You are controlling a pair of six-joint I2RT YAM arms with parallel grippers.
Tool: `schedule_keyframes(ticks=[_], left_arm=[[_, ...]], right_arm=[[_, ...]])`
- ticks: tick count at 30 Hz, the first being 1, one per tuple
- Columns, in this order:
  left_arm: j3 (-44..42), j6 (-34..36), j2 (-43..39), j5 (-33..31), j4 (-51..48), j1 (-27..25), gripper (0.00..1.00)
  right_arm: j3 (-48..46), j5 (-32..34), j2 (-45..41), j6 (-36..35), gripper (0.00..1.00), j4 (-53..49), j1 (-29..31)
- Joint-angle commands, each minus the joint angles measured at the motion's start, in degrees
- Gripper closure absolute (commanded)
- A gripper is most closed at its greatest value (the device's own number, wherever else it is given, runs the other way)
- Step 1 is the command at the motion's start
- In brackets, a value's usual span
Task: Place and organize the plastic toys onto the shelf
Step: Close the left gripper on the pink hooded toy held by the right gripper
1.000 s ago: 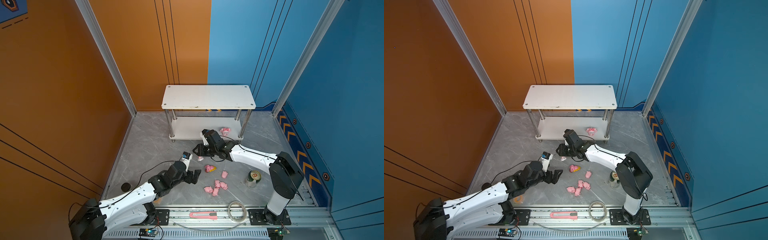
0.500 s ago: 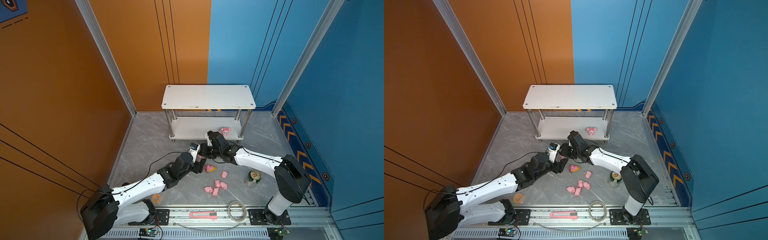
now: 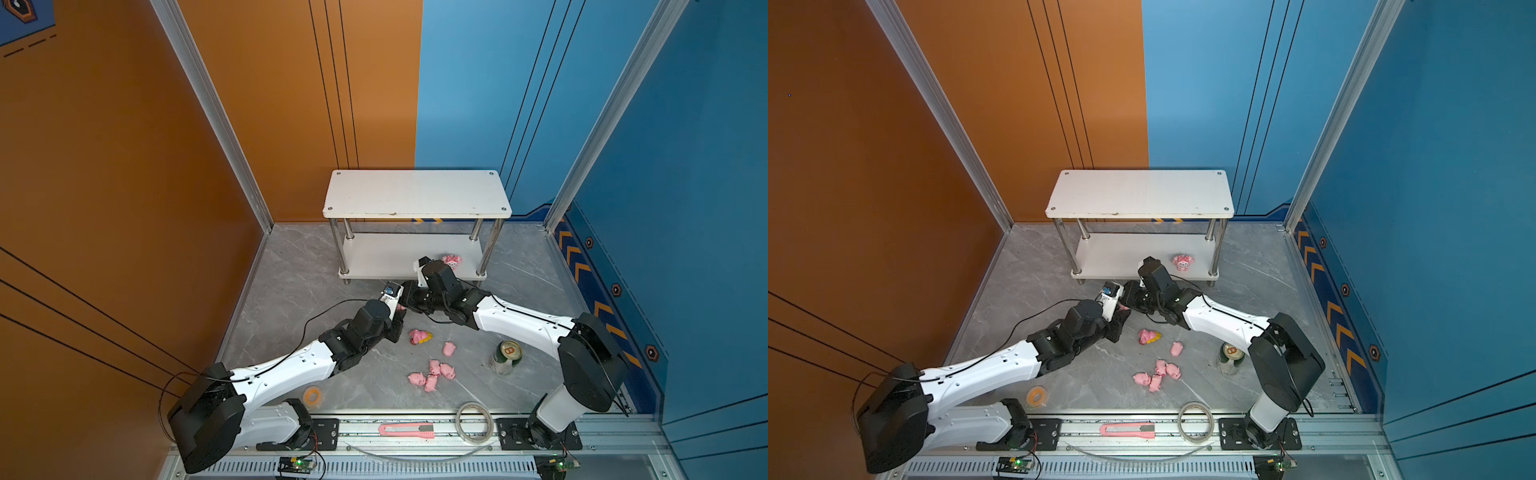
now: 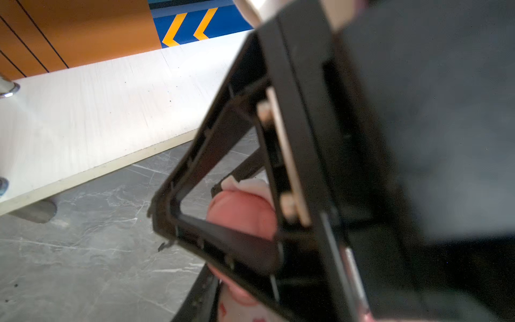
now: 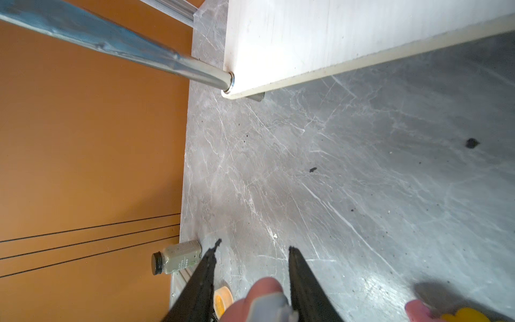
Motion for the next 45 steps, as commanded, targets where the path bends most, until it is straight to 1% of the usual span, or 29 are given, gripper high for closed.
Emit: schedule_keyframes(ticks=[1,4,7,8,10,12,14,15,17,21,26,29,31,32,39,45], left_arm=[[2.24,1.49,-0.56,2.48,0.51,1.78,0.78],[1.56,1.09,-1.69,6.05,1.36,3.31,0.81],[1.09,0.38,-2.97,11.44,2.29,5.28,0.84],[0.93,0.05,-3.42,13.53,2.52,6.07,0.85],[0.77,-0.67,-4.28,17.45,3.2,7.5,0.86],[0.41,-1.18,-5.2,21.49,4.18,8.91,0.87],[0.08,-1.6,-5.92,24.5,4.81,9.83,0.87],[-0.04,-1.84,-6.2,25.38,5.19,10.15,0.88],[-0.52,-1.99,-6.73,27.54,6.46,10.51,0.88],[-1.21,-3.1,-6.85,33.49,9.01,11.55,0.9],[-0.74,-4.94,-5.45,42.36,11.8,11.77,0.93],[-0.32,-5.96,-4.9,45.14,12.65,11.86,0.94],[-0.47,-6.59,-5.05,46.74,13.55,12.02,0.95],[-0.63,-6.98,-5.15,47.53,14.12,12.23,0.95],[-1.2,-10.02,-5.5,51.15,17.98,13.51,0.95],[-0.86,-11.15,-4.17,52.9,19.19,13.69,0.95]], right_arm=[[-0.04,-0.75,-2.98,-0.59,0.79,-2.07,0.71],[0.01,0.16,-3.92,-1.54,0.78,-3.48,0.72],[0.73,0.78,-4.57,-3.2,0.75,-6.16,0.7],[1.0,1.05,-4.75,-3.67,0.72,-6.98,0.71],[1.14,1.24,-5.33,-4.29,0.63,-7.67,0.71],[1.12,0.95,-5.9,-4.84,0.48,-7.84,0.72],[1.15,0.16,-6.58,-5.63,0.29,-7.78,0.76],[1.08,-0.76,-6.98,-6.16,0.23,-7.23,0.62],[0.97,-2.57,-7.85,-6.86,0.16,-6.95,0.22],[-0.03,-5.85,-10.41,-8.63,0.14,-5.21,-1.02],[1.37,-14.96,-11.82,-13.41,0.12,-5.93,-3.07],[2.34,-20.17,-12.19,-15.14,0.12,-6.85,-3.25],[2.53,-21.94,-12.69,-16.24,0.12,-8.19,-3.17],[2.63,-22.51,-13.09,-17.33,0.12,-9.36,-5.12],[0.53,-25.08,-18.21,-19.84,0.2,-12.62,-7.81],[-0.32,-25.58,-21.92,-21.71,0.23,-14.95,-8.71]])
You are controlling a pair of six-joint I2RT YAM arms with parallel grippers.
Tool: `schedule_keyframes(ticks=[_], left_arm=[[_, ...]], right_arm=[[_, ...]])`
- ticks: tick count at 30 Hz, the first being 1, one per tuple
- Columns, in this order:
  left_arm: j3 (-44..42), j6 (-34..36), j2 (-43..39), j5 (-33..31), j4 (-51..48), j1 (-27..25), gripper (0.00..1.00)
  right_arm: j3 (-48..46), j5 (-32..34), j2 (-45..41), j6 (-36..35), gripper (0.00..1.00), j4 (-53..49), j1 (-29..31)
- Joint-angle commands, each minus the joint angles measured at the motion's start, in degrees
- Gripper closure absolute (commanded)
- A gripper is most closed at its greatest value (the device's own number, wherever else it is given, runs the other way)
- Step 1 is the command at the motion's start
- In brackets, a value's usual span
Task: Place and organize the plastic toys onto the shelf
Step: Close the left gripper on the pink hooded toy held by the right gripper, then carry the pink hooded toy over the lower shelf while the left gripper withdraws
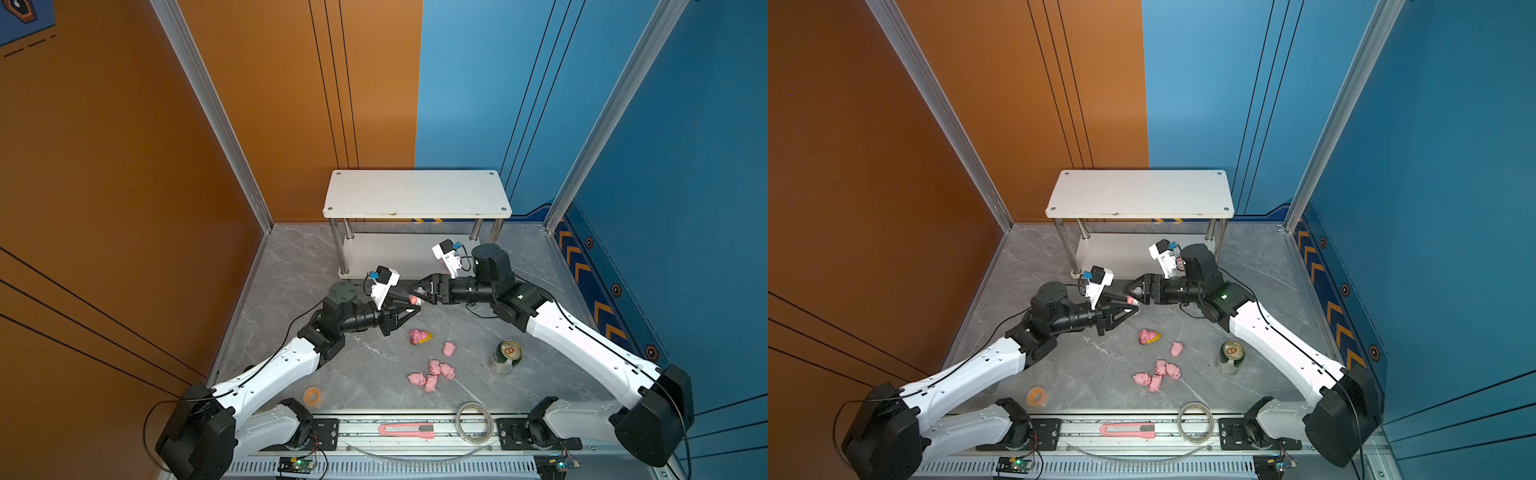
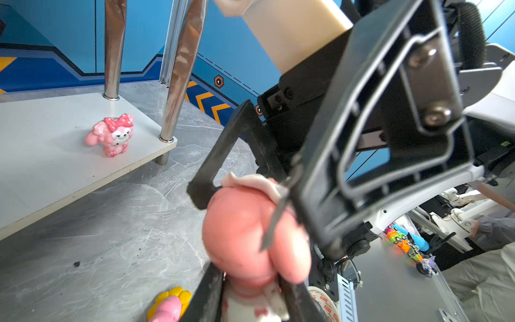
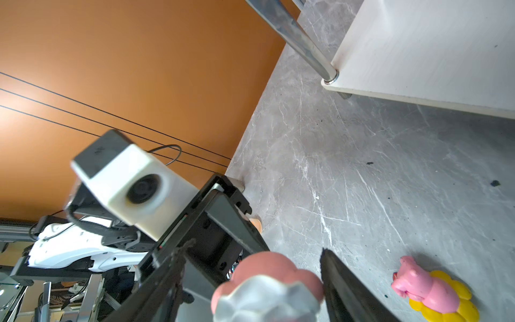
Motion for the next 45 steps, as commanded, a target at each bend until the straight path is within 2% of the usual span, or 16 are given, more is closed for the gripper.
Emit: schedule_keyframes(ticks=[1,5,9,15,20,25,33,34,35,37,38,40,41,45], left_arm=[[0.15,-1.81,1.02,3.14,3.14,0.64,0.95],[0.46,-2.67,1.33,4.08,4.16,0.49,0.96],[0.25,-3.11,0.99,4.33,4.77,0.49,0.96],[0.21,-3.56,1.34,4.34,5.53,0.62,0.95],[0.23,-3.73,1.43,4.5,6.01,0.67,0.95],[0.14,-3.71,1.45,4.49,6.01,0.67,0.96],[-0.29,-3.68,1.61,4.68,6.1,0.73,0.95],[-0.27,-3.8,1.61,4.3,6.1,0.75,0.92],[-0.41,-3.99,1.5,3.83,6.1,0.75,0.77],[-0.78,-4.47,1.2,2.25,6.16,1.0,0.4],[-1.09,-4.53,0.77,1.31,6.14,1.17,0.28],[-2.11,-4.67,-0.33,-0.96,6.13,1.71,0.16],[-2.93,-4.58,-1.09,-3.03,5.87,1.98,0.03],[-5.04,-2.66,-5.29,-12.26,-0.85,3.37,0.02]], right_arm=[[-0.52,-2.54,-1.58,-2.66,0.23,-2.61,0.07],[-0.14,-2.82,-1.35,-3.93,0.18,-4.01,0.78],[0.27,-3.26,-0.9,-5.02,0.18,-5.22,1.82],[0.76,-2.98,-1.4,-7.08,0.25,-8.11,2.43],[0.68,-2.64,-1.57,-7.61,0.25,-9.0,2.59],[0.95,-2.31,-1.27,-7.41,0.38,-8.88,3.05],[1.18,-0.36,-1.03,-6.48,0.65,-7.61,3.52],[1.35,0.56,-0.96,-6.54,0.69,-7.76,3.75],[1.42,1.63,-0.85,-6.62,0.72,-8.08,4.04],[1.75,4.66,-0.59,-6.78,0.77,-8.58,4.66],[2.04,6.56,-0.43,-6.94,0.79,-8.91,4.68],[3.01,12.36,-0.04,-7.39,0.82,-10.35,6.88],[3.74,15.91,0.35,-7.83,0.85,-11.32,7.45],[6.67,30.02,3.24,-8.69,0.88,-13.89,10.23]])
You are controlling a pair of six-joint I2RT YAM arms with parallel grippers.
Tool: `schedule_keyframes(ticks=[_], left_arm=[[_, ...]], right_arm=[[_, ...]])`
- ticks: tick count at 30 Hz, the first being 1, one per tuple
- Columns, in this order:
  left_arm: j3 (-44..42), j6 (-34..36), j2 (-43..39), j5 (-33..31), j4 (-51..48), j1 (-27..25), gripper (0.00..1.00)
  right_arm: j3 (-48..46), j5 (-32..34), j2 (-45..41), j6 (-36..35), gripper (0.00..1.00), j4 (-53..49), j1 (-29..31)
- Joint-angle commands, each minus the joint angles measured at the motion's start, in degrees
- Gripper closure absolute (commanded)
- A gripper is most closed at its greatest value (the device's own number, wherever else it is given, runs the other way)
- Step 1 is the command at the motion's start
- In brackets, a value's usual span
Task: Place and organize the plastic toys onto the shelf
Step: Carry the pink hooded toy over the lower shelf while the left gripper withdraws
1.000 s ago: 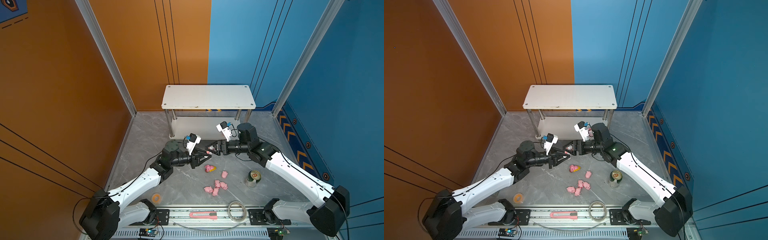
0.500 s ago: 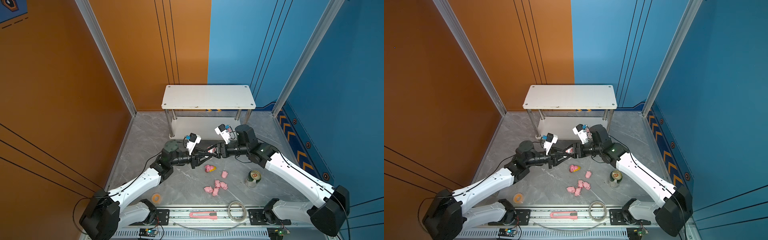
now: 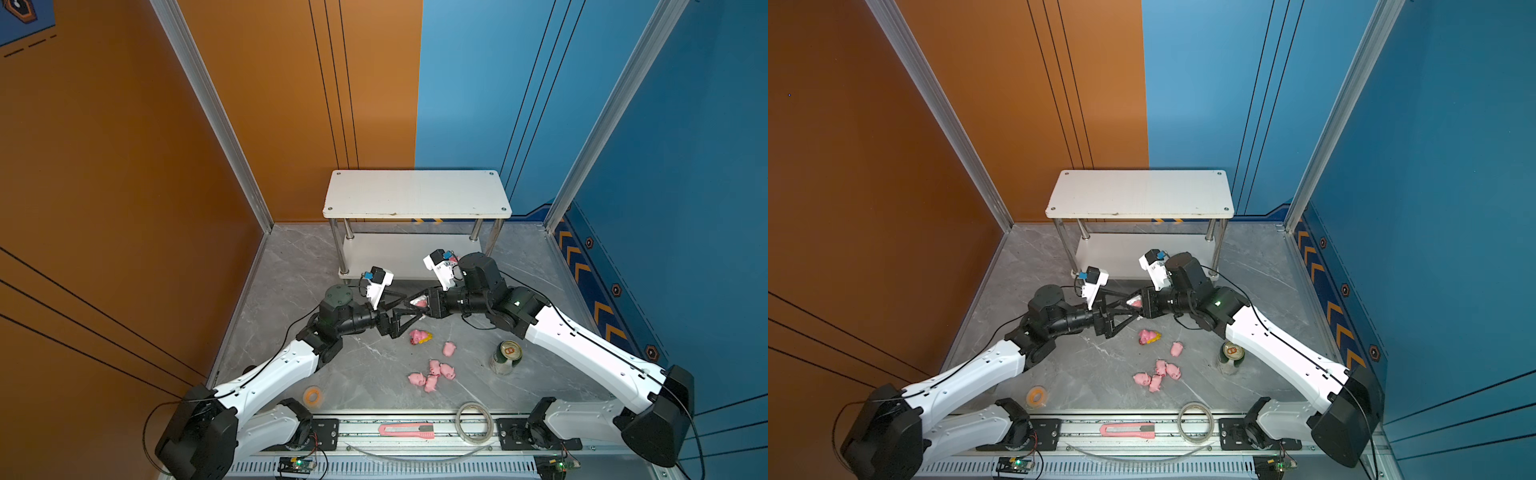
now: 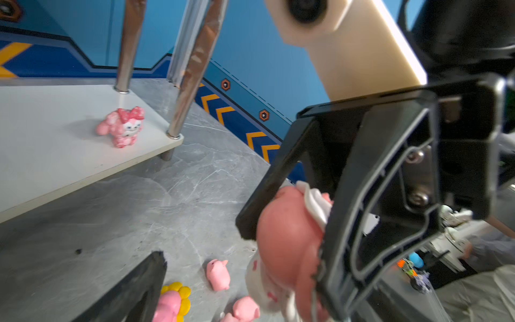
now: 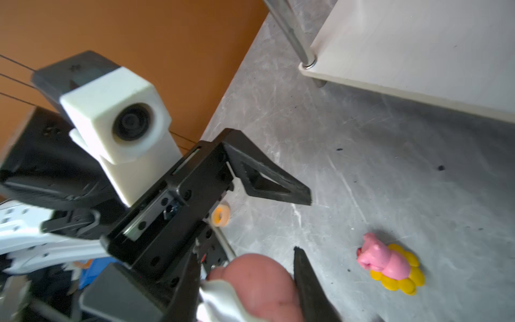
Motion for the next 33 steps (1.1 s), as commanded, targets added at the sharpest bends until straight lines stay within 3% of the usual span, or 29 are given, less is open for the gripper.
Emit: schedule_keyframes(ticks=[1,7,12,22,33], left_arm=[[-1.86,1.92,-4.66,-10.99,-4.67,1.37,0.02],[-5.01,3.74,-13.65,-21.25,-12.49,2.09,0.03],[-8.16,3.38,-19.69,-27.25,-15.12,2.13,0.02],[-10.38,3.01,-21.05,-27.3,-14.59,2.22,0.02],[-10.37,3.54,-19.96,-27.02,-14.46,2.21,0.02]], right_arm=[[3.37,15.43,3.02,-1.36,0.91,-3.37,2.0],[5.4,25.62,10.32,-1.71,0.96,1.0,4.83],[2.48,24.89,15.13,-1.76,0.97,13.28,4.45],[1.6,20.38,27.13,0.37,0.97,37.69,-0.27],[1.59,20.47,34.32,4.52,0.97,47.92,-6.82]])
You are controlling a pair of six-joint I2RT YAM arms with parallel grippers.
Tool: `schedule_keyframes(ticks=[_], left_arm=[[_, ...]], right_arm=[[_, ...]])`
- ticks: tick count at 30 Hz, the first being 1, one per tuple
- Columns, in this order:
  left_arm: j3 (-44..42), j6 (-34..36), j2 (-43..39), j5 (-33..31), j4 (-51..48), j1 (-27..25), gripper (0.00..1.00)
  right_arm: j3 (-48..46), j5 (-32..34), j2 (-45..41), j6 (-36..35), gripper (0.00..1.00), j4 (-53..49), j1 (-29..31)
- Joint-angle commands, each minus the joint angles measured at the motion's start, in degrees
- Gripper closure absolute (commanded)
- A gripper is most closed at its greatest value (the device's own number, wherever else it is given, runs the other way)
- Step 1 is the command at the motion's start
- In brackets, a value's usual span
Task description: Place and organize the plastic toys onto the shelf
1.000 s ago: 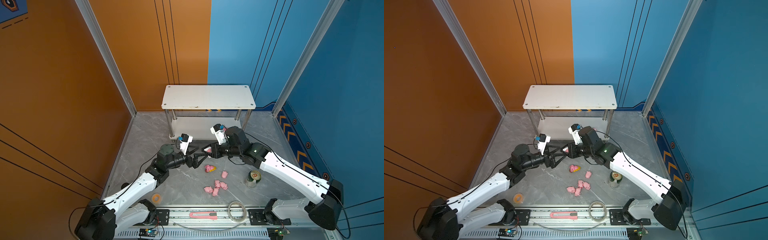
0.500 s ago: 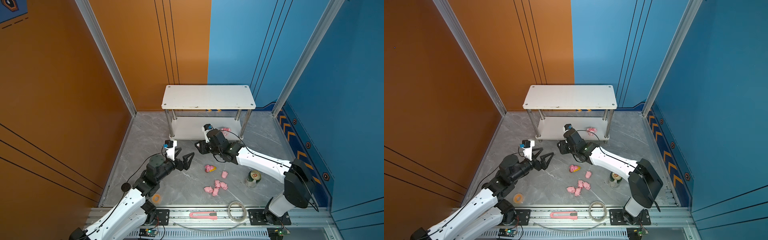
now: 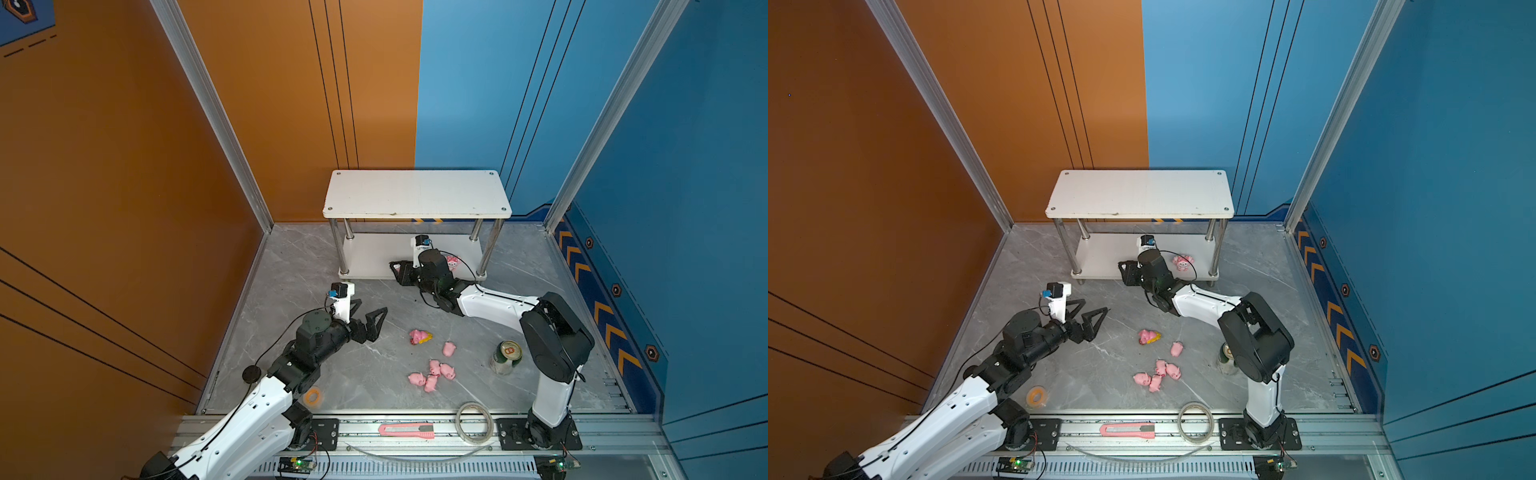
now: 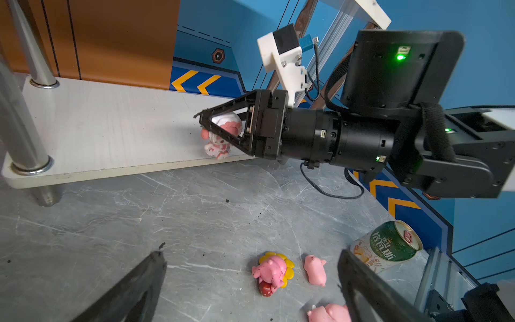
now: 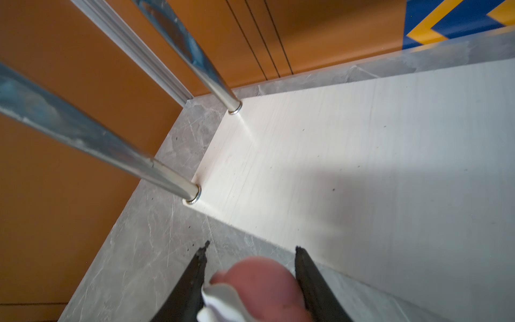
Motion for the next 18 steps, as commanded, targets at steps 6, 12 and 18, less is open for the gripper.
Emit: schedule_keyframes(ticks=[6,12,18], left_arm=[[-0.47,1.12,0.02,-0.74,-0.19,0.48,0.02],[-0.38,1.12,0.11,-0.78,-0.45,0.5,0.02],[-0.1,1.2,0.19,-0.82,-0.88,0.51,0.02]], right_arm=[[0.23,-1.57,4.73,2.57,0.97,8.65,-4.26],[2.68,-3.87,7.96,2.95,0.97,8.51,-5.18],[3.78,-4.94,10.09,3.39,0.96,9.14,-5.66]])
